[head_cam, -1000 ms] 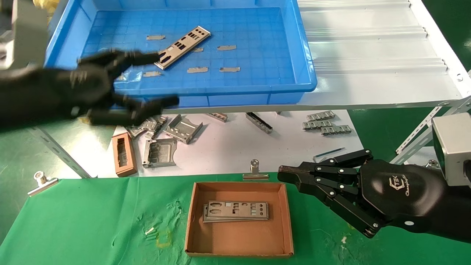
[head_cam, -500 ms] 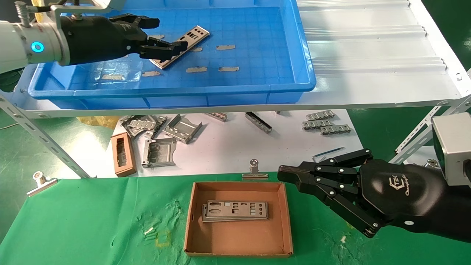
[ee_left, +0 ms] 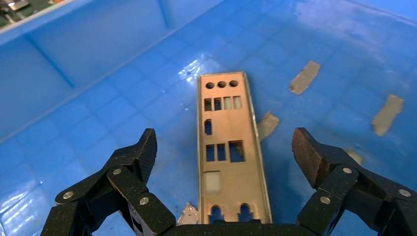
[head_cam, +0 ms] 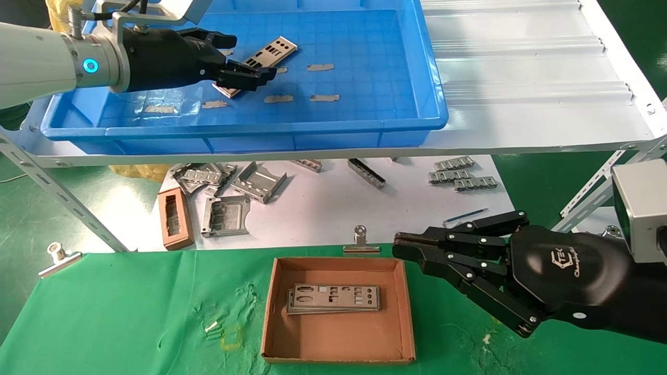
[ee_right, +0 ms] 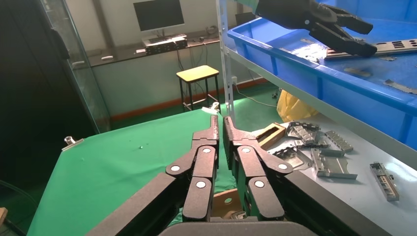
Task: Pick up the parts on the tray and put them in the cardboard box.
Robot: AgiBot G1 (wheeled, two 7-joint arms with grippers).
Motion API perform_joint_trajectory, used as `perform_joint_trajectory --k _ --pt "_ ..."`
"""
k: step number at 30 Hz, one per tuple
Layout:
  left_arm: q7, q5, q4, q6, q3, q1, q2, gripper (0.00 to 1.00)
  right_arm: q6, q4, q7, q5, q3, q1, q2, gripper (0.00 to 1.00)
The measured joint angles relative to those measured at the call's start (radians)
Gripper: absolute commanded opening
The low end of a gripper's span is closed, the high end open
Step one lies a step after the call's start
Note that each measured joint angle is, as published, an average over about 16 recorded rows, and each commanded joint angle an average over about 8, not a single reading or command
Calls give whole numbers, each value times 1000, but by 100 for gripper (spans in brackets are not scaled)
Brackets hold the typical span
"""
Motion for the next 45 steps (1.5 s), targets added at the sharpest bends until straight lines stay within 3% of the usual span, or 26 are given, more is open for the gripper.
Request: perform_joint_trajectory --k 4,6,45 --pt "5 1 31 -18 0 -8 15 6 0 0 0 0 0 0 0 100" --pt "7 -1 43 -24 -1 -10 19 0 0 0 0 0 0 0 0 100" --pt "81 -58 77 -68 -42 2 29 0 0 0 0 0 0 0 0 100"
